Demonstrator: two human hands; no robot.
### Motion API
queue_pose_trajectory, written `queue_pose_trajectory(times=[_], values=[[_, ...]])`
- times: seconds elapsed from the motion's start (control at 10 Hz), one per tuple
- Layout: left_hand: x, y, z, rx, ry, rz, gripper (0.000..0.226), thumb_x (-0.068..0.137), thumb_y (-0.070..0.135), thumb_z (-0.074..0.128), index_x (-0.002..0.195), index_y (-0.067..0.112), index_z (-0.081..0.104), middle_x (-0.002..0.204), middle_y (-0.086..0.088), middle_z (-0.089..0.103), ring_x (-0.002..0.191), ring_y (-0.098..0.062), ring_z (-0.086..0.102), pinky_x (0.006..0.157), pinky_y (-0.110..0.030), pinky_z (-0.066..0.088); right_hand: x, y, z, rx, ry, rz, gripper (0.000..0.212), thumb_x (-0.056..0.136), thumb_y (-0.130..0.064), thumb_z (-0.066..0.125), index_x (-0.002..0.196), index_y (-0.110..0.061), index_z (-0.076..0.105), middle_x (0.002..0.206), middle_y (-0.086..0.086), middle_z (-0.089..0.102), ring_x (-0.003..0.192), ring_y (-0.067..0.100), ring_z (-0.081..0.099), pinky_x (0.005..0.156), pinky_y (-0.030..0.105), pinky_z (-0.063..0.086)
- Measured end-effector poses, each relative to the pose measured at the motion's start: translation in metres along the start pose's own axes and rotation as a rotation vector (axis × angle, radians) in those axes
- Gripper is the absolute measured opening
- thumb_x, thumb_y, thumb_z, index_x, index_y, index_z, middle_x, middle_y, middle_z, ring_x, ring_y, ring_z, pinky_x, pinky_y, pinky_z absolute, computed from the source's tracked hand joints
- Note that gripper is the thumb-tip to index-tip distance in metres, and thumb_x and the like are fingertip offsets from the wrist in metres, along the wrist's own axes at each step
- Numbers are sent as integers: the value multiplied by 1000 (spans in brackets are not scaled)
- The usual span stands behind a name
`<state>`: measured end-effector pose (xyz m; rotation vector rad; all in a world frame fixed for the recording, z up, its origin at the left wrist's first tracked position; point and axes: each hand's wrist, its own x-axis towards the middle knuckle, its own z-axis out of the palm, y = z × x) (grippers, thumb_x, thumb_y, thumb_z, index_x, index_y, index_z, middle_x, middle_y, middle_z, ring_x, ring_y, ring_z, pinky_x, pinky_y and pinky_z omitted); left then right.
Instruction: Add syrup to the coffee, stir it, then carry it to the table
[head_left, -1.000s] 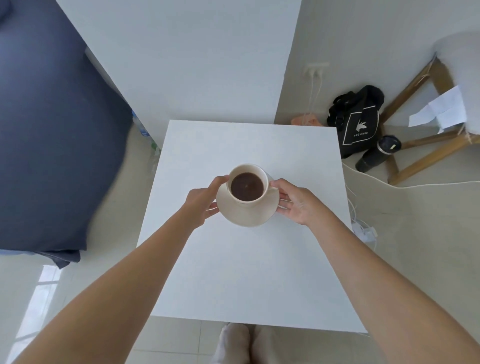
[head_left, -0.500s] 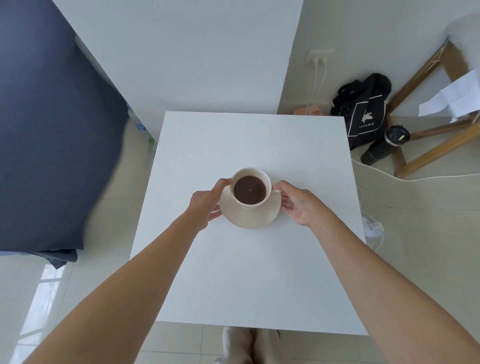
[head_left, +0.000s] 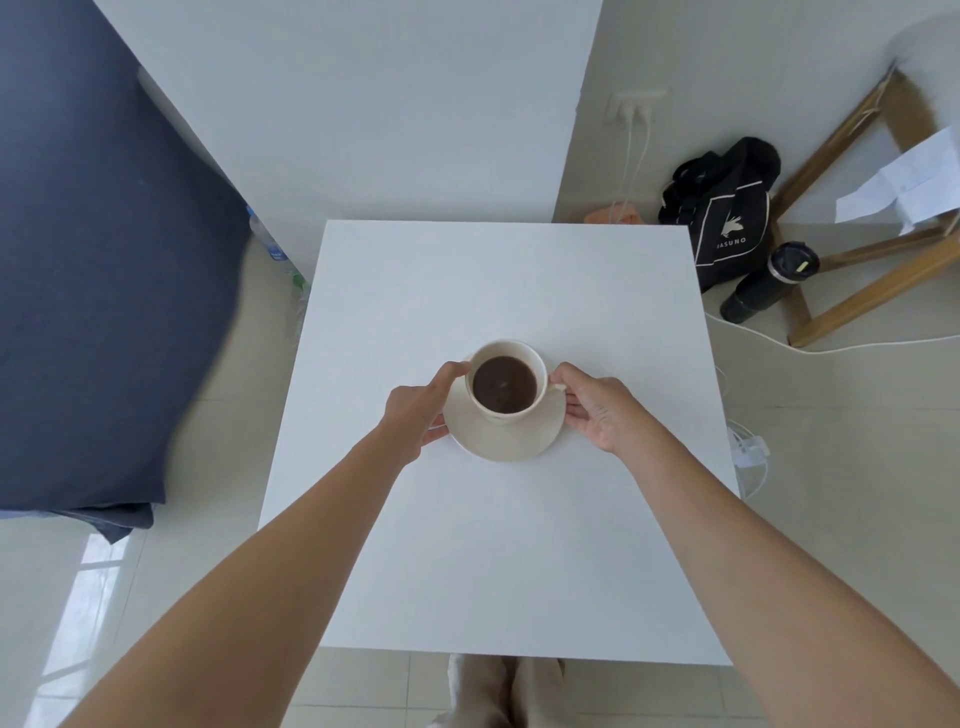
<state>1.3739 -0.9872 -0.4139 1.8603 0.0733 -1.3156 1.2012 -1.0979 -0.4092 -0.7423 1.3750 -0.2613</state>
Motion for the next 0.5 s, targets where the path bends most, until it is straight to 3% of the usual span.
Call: queue_pose_trajectory(times=[0.2,0.3,0.4,0.5], values=[[-2,0,-1,26,-11,19,61,65,49,77,103,2,67,103,-10,72,91,-21,68,74,-27,55,1,-1,2,-30,40,-6,20,73,-15,66,89,-3,64,86,13,62,77,23,61,85,31,55],[-6,-1,1,54,-32,18,61,68,54,74,104,6,65,107,-7,69,97,-20,65,87,-33,54,-3,-2,0,-103,94,-23,20,70,-21,72,76,-5,63,75,12,56,71,23,56,91,32,52],[-18,6,-2,76,9,29,50,77,61,65,91,14,58,102,0,59,101,-20,57,90,-35,51,-22,-11,-1,-168,146,-95,59,73,-35,77,120,-1,63,121,16,64,115,27,59,108,40,42],[-35,-26,-24,207,262,171,59,83,66,53,79,8,57,85,-11,56,87,-28,58,85,-38,49,-53,-37,-10,-78,159,-229,58,80,-34,74,129,-8,58,121,5,62,113,17,56,108,35,41]])
